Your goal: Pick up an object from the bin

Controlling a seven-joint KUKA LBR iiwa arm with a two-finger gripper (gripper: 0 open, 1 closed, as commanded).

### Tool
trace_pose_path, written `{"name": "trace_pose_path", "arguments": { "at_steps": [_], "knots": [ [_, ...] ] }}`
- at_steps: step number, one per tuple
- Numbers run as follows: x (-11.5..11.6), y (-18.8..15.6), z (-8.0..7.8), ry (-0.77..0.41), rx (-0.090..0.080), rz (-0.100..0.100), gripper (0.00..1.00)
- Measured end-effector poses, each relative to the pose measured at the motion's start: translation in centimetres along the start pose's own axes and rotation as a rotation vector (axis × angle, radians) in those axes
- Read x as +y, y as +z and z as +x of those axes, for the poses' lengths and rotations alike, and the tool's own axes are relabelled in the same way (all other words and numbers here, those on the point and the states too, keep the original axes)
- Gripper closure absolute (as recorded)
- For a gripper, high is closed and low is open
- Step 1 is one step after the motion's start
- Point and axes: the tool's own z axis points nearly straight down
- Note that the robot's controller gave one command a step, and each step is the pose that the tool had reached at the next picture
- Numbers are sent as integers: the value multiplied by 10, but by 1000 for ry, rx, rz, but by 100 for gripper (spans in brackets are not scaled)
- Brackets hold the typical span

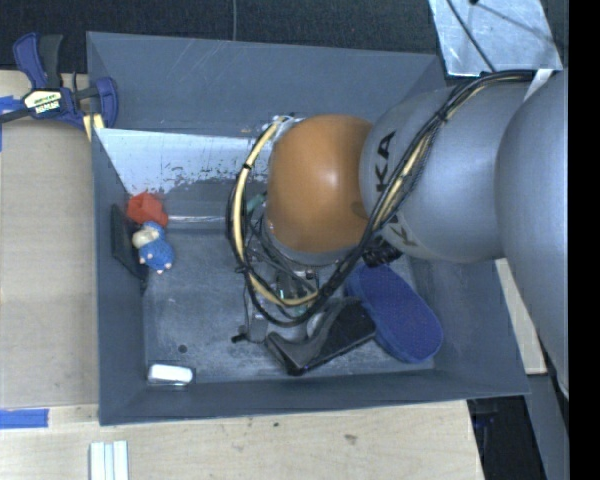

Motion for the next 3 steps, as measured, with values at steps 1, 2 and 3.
{"name": "trace_pose_path", "arguments": {
  "at_steps": [1,2,3],
  "knots": [
    [-102,56,-52,-202,-9,2,0],
    [-85,39,32,-714,-42,6,0],
    [-85,40,33,-710,-34,4,100]
  ]
}}
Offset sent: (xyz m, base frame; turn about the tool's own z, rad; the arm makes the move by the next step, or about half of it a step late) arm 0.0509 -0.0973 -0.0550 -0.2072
